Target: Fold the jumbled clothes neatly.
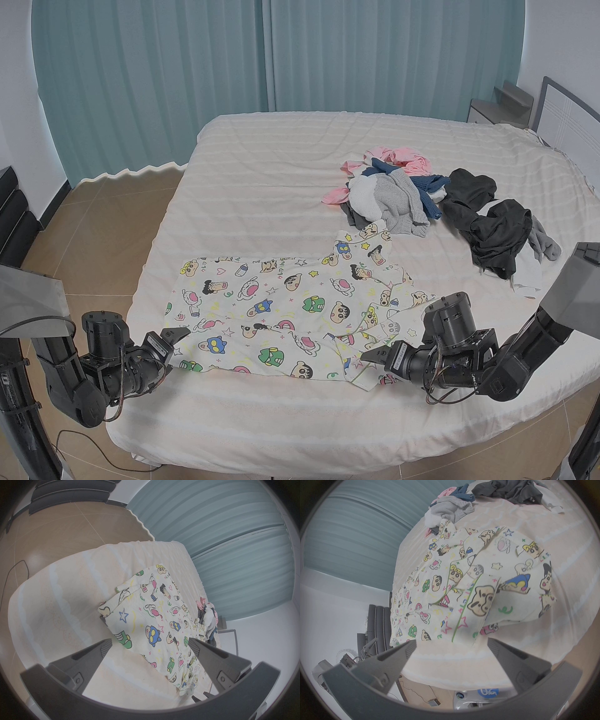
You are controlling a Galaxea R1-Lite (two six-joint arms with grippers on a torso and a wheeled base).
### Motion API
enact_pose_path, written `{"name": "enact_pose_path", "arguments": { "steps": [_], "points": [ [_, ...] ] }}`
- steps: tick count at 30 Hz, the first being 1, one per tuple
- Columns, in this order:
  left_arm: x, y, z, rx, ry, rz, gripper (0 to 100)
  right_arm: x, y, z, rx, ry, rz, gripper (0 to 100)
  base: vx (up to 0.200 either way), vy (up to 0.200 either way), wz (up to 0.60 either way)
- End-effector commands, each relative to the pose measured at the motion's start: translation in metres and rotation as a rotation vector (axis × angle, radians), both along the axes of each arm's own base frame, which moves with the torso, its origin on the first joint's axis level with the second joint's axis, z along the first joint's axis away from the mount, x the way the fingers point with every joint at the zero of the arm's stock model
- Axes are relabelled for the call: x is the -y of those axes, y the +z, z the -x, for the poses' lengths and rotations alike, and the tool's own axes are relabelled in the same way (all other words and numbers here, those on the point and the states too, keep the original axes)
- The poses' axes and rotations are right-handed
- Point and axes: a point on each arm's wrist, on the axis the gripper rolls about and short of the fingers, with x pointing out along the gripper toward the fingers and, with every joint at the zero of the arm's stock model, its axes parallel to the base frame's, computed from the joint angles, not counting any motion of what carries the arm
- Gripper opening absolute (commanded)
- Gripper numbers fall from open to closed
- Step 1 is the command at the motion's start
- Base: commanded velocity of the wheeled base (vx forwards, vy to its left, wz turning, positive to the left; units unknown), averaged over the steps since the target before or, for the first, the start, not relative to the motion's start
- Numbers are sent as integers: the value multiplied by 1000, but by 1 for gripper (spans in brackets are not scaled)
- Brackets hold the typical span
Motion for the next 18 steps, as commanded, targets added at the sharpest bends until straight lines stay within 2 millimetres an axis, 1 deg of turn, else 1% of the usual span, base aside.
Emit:
{"name": "enact_pose_path", "arguments": {
  "steps": [1, 6, 10, 16, 18],
  "points": [
    [0, 0, 0, 1, -1, 1, 100, 5, 1, -3, 9, -9, 7, 100, 0, 0, 0],
    [0, 0, 0, -1, -1, 1, 100, 12, -3, -9, 19, -5, 43, 100, 0, 0, 0],
    [0, 0, -1, 3, -1, 1, 100, 12, 3, -17, 48, -13, 31, 100, 0, 0, 0],
    [0, 0, -1, 4, -6, 5, 100, 9, 11, -22, 76, -18, 13, 100, 0, 0, 0],
    [1, 0, -1, 2, -9, 5, 100, 12, 14, -26, 89, -38, 3, 100, 0, 0, 0]
  ]
}}
